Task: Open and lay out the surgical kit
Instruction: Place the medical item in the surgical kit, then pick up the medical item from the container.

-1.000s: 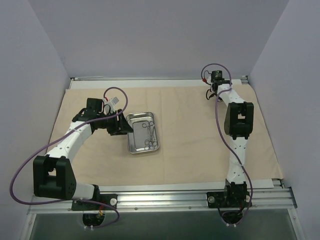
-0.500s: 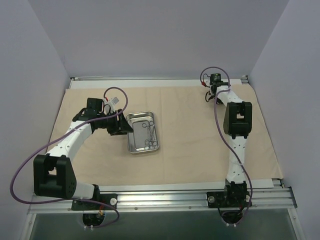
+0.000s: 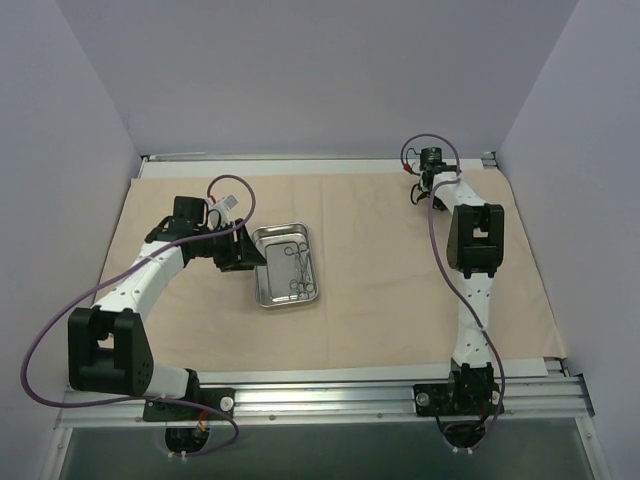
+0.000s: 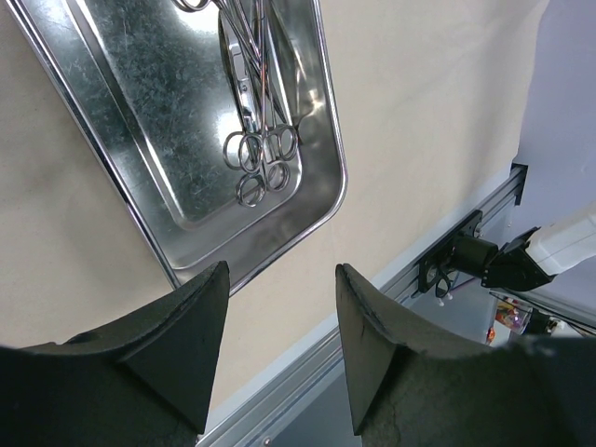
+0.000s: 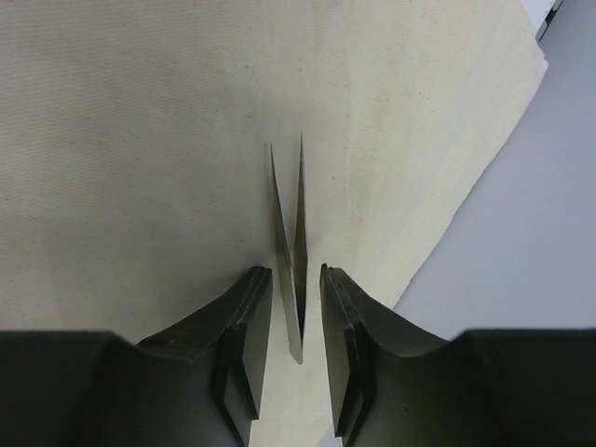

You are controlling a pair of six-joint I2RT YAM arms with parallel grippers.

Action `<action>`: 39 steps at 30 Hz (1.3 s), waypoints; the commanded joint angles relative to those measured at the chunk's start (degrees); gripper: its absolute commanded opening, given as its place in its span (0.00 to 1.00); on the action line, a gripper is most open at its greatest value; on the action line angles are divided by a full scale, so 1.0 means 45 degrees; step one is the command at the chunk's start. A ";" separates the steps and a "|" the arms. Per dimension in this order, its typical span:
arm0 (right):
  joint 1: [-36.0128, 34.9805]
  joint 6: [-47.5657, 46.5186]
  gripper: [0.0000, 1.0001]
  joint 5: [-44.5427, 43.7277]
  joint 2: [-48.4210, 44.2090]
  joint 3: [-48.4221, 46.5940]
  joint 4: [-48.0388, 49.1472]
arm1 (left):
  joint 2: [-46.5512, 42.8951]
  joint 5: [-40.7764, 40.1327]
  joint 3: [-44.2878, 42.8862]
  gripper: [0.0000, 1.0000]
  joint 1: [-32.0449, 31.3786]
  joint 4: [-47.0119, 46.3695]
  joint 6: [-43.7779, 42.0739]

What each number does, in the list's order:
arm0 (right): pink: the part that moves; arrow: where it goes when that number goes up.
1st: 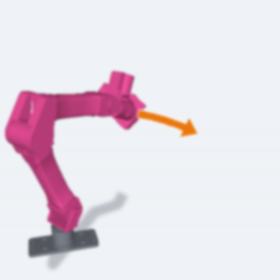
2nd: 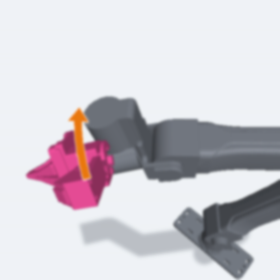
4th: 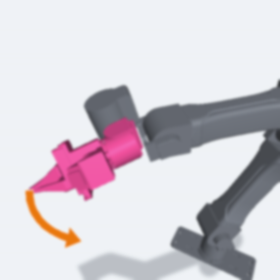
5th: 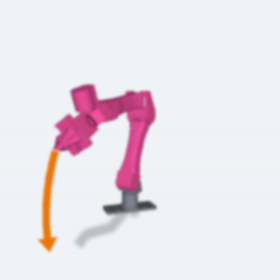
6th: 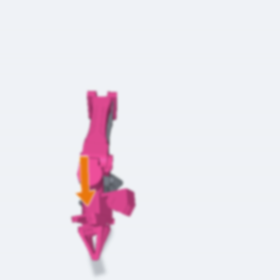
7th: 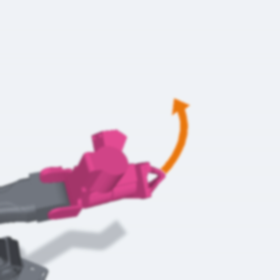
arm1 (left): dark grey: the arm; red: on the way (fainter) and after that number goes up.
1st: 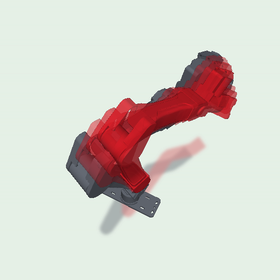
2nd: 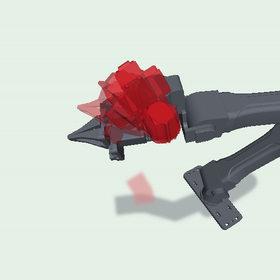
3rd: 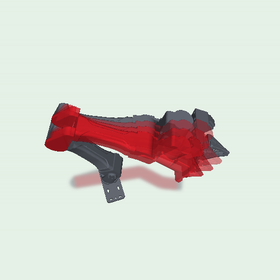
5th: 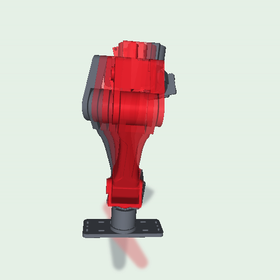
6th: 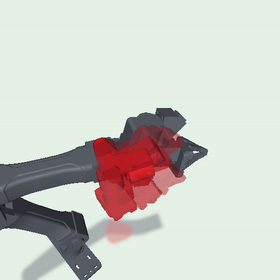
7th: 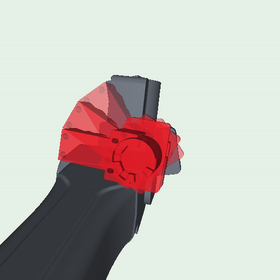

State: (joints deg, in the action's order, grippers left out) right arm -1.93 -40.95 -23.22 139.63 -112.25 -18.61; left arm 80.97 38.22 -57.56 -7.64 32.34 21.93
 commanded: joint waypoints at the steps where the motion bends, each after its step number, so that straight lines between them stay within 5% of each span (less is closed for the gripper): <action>1: -0.0039 0.0154 0.30 -0.0132 -0.0229 -0.0310 -0.0278 | 0.0131 0.0394 -0.0334 0.58 0.0116 -0.0409 -0.0245; 9: -0.0915 0.1927 0.45 -0.2024 -0.1046 -0.1693 -0.0550 | 0.0483 0.0374 -0.0665 0.59 0.0116 -0.0506 -0.0149; 18: -0.3924 0.8447 0.54 -0.1248 -0.2747 -0.3082 -0.3945 | 0.1518 -0.1477 -0.1680 0.61 -0.0839 -0.0097 0.0497; 21: -0.4587 1.1010 0.59 0.0582 -0.4149 -0.1510 -0.4343 | 0.2140 -0.3195 -0.2558 0.61 -0.1699 0.0430 0.0808; 28: -0.5586 1.2361 0.62 0.4474 -0.9032 0.4664 -0.1725 | 0.3997 -0.5950 -0.4805 0.58 -0.3183 0.1993 0.1201; 39: -0.5430 1.2948 0.63 0.4849 -1.3958 0.8381 -0.1117 | 0.6710 -0.8375 -0.6463 0.49 -0.4727 0.3048 0.2645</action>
State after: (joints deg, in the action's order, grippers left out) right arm -27.11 16.25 -1.91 79.05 -75.92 -24.80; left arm 108.73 4.64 -81.69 -26.79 43.99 30.89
